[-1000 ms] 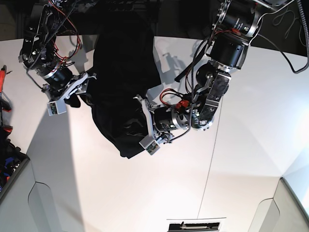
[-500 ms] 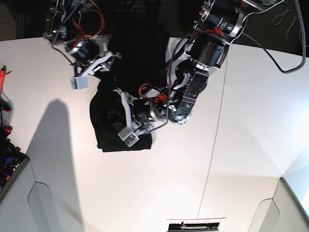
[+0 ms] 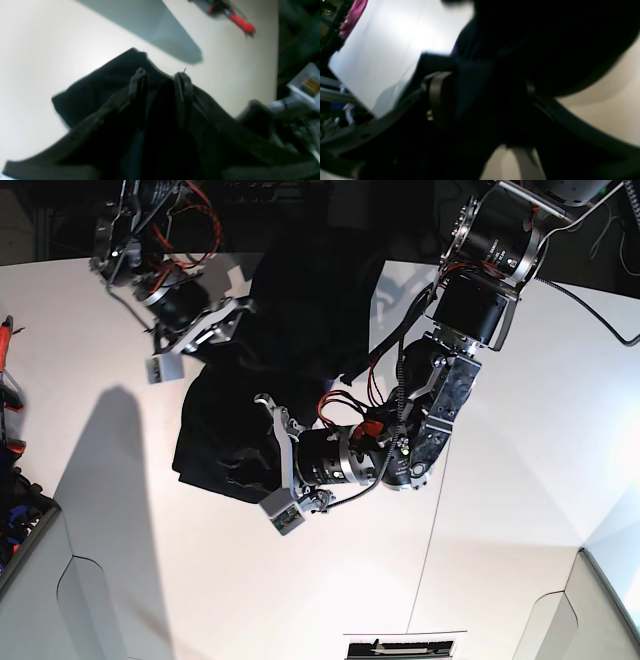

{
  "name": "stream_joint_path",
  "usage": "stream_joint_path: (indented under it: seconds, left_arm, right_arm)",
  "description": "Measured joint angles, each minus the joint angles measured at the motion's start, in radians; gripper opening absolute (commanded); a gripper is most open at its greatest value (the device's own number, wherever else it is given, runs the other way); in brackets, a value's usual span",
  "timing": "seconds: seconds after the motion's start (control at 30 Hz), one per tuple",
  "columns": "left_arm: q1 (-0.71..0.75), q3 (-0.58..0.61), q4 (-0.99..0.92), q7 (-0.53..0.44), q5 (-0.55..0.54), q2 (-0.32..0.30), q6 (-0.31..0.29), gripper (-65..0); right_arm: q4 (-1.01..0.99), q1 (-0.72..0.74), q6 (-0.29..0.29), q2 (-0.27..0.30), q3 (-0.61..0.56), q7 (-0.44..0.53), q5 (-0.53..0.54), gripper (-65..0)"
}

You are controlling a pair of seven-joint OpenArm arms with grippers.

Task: Layout the t-shirt on the table in an organized manner, then fold the t-shirt properly
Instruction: 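Stretch the folded black shirt between both grippers and lower it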

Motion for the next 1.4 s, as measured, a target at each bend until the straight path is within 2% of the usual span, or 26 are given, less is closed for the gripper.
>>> stream_joint_path:
  seconds: [0.17, 0.3, 0.37, 0.47, 0.6, 0.7, 0.83, 0.93, 1.07, 1.23, 1.4]
  left_arm:
    - [0.096, 0.001, 0.125, 0.069, -0.082, -0.068, 0.000, -43.5]
    - [0.195, -0.008, 0.232, 0.075, -0.087, -0.153, 0.002, -43.5]
    - [0.254, -0.054, 0.286, 0.076, -0.090, -0.168, 0.001, -43.5]
    - [0.359, -0.132, 0.349, 0.088, -0.133, -0.193, -0.003, -43.5]
    - [0.509, -0.225, 0.393, 0.107, -0.174, -0.258, 0.003, -43.5]
    - [0.606, -0.296, 0.396, 0.109, -0.188, -0.252, 0.002, -43.5]
    - [0.737, -0.404, 0.397, 0.108, -0.212, -0.257, 0.005, -43.5]
    - [0.774, -0.413, 0.397, 0.158, -0.240, -0.255, 0.007, -43.5]
    - [0.780, -0.386, 0.397, 0.168, -0.363, -0.249, 0.007, -43.5]
    - [0.776, -0.359, 0.393, 0.171, -0.245, -0.171, 0.007, -43.5]
    - [0.752, -0.293, 0.332, 0.078, -0.156, -0.166, 0.004, -43.5]
  right_arm:
    - [0.050, 0.050, 0.000, 0.052, 0.063, -0.012, 0.003, -65.0]
    - [0.049, 0.106, 0.001, 0.066, 0.113, -0.010, -0.020, -65.0]
    - [0.036, 0.160, 0.003, 0.095, 0.122, 0.016, -0.046, -65.0]
    - [-0.049, 0.277, 0.004, 0.123, 0.124, 0.036, -0.098, -65.0]
    - [-0.280, 0.460, 0.010, 0.138, 0.086, 0.049, -0.137, -65.0]
    - [-0.450, 0.573, 0.006, 0.140, 0.020, 0.045, -0.200, -65.0]
    - [-0.534, 0.633, 0.003, 0.145, -0.101, 0.066, -0.257, -65.0]
    - [-0.580, 0.645, 0.007, 0.142, -0.195, 0.092, -0.298, -65.0]
    - [-0.623, 0.642, 0.007, 0.143, -0.242, 0.093, -0.313, -65.0]
    - [-0.649, 0.642, 0.006, 0.143, -0.243, 0.094, -0.312, -65.0]
    - [-0.651, 0.643, 0.006, 0.143, -0.243, 0.093, -0.317, -65.0]
